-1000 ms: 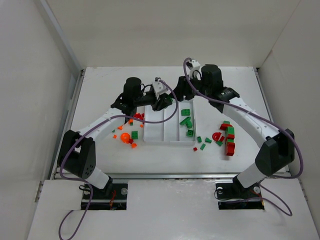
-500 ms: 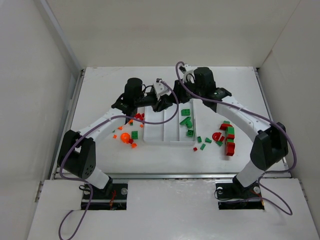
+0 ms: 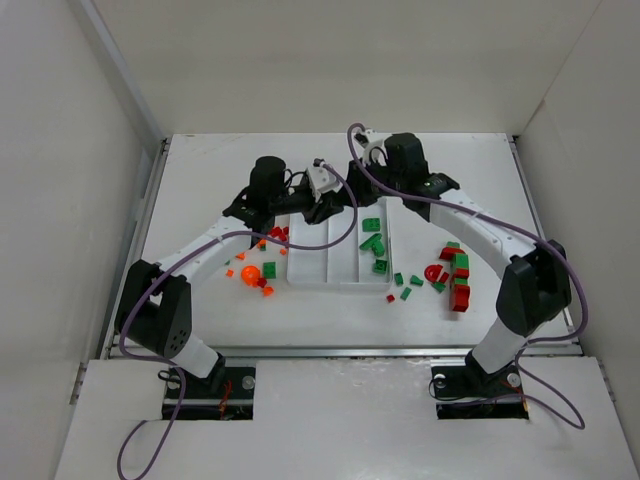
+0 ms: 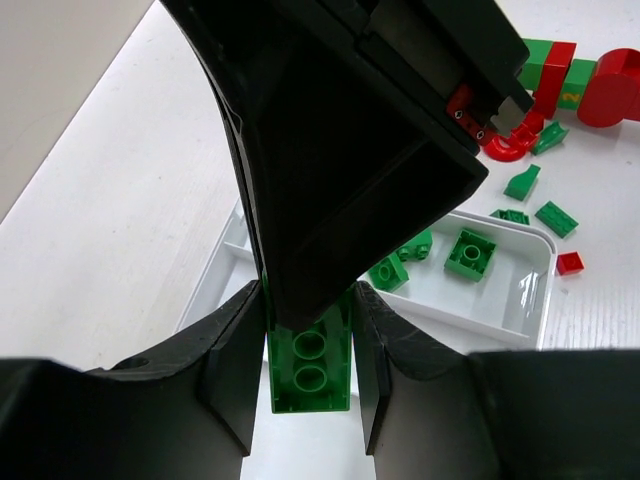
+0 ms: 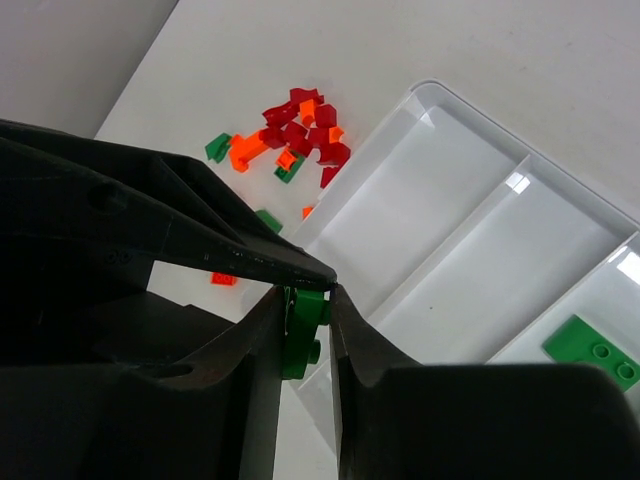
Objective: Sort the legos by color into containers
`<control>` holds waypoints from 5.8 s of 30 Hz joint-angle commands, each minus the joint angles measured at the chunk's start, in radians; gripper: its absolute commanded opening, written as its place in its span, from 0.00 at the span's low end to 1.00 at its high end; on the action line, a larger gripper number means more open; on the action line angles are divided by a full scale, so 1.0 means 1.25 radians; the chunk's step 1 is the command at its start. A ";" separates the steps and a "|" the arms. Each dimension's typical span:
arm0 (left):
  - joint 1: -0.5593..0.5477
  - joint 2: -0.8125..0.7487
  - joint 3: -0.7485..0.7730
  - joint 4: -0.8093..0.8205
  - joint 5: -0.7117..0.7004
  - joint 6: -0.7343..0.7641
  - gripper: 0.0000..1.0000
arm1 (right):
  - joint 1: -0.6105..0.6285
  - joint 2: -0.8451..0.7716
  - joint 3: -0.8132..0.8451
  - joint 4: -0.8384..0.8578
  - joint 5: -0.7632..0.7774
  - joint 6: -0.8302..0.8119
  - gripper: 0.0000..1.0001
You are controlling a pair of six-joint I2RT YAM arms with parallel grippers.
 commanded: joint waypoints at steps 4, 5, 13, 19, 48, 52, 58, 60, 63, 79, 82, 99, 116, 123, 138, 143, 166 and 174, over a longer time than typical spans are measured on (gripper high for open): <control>-0.009 -0.027 0.017 0.031 0.012 0.015 0.62 | 0.018 -0.014 0.014 0.004 -0.051 -0.039 0.00; -0.009 -0.027 0.017 0.023 0.012 0.015 0.72 | 0.018 -0.015 0.014 0.004 -0.029 -0.046 0.00; -0.009 -0.059 -0.059 0.049 -0.099 -0.068 0.99 | -0.031 -0.038 -0.076 0.039 0.136 -0.046 0.00; -0.009 -0.095 -0.123 0.058 -0.275 -0.105 0.99 | -0.049 -0.005 -0.067 -0.002 0.435 -0.055 0.00; -0.009 -0.121 -0.178 0.058 -0.331 -0.098 0.99 | 0.099 0.242 0.049 -0.065 0.935 -0.201 0.31; -0.009 -0.121 -0.178 0.065 -0.331 -0.090 0.99 | 0.099 0.220 0.049 -0.065 0.891 -0.185 0.50; -0.009 -0.121 -0.178 0.065 -0.331 -0.083 0.99 | 0.099 0.190 0.049 -0.055 0.791 -0.176 0.53; -0.009 -0.121 -0.178 0.065 -0.331 -0.076 0.99 | 0.091 0.172 0.042 -0.055 0.771 -0.166 0.53; -0.009 -0.121 -0.178 0.065 -0.331 -0.076 0.99 | 0.064 0.146 0.022 -0.048 0.730 -0.116 0.53; -0.009 -0.111 -0.215 0.180 -0.469 -0.208 0.99 | -0.159 -0.196 -0.195 -0.028 0.566 0.016 1.00; -0.009 -0.126 -0.215 0.205 -0.510 -0.245 0.99 | -0.205 -0.257 -0.238 -0.082 0.557 0.036 1.00; -0.009 -0.172 -0.291 0.172 -0.650 -0.249 0.99 | -0.439 -0.157 -0.337 -0.184 0.404 0.101 0.76; -0.009 -0.194 -0.329 0.204 -0.657 -0.224 0.99 | -0.439 0.053 -0.230 -0.237 0.439 0.059 0.68; -0.009 -0.187 -0.329 0.220 -0.650 -0.217 0.99 | -0.432 0.036 -0.267 -0.244 0.471 0.052 0.64; -0.009 -0.187 -0.329 0.227 -0.642 -0.209 0.99 | -0.424 0.022 -0.230 -0.244 0.463 0.045 0.08; -0.009 -0.187 -0.329 0.227 -0.634 -0.202 0.99 | -0.407 -0.028 -0.187 -0.235 0.484 0.029 0.00; -0.009 -0.058 -0.094 0.285 0.102 -0.266 0.99 | -0.118 -0.256 -0.128 0.029 0.589 0.013 0.00; -0.043 0.014 -0.018 0.426 0.112 -0.438 0.99 | -0.013 -0.272 -0.103 0.091 0.605 0.013 0.00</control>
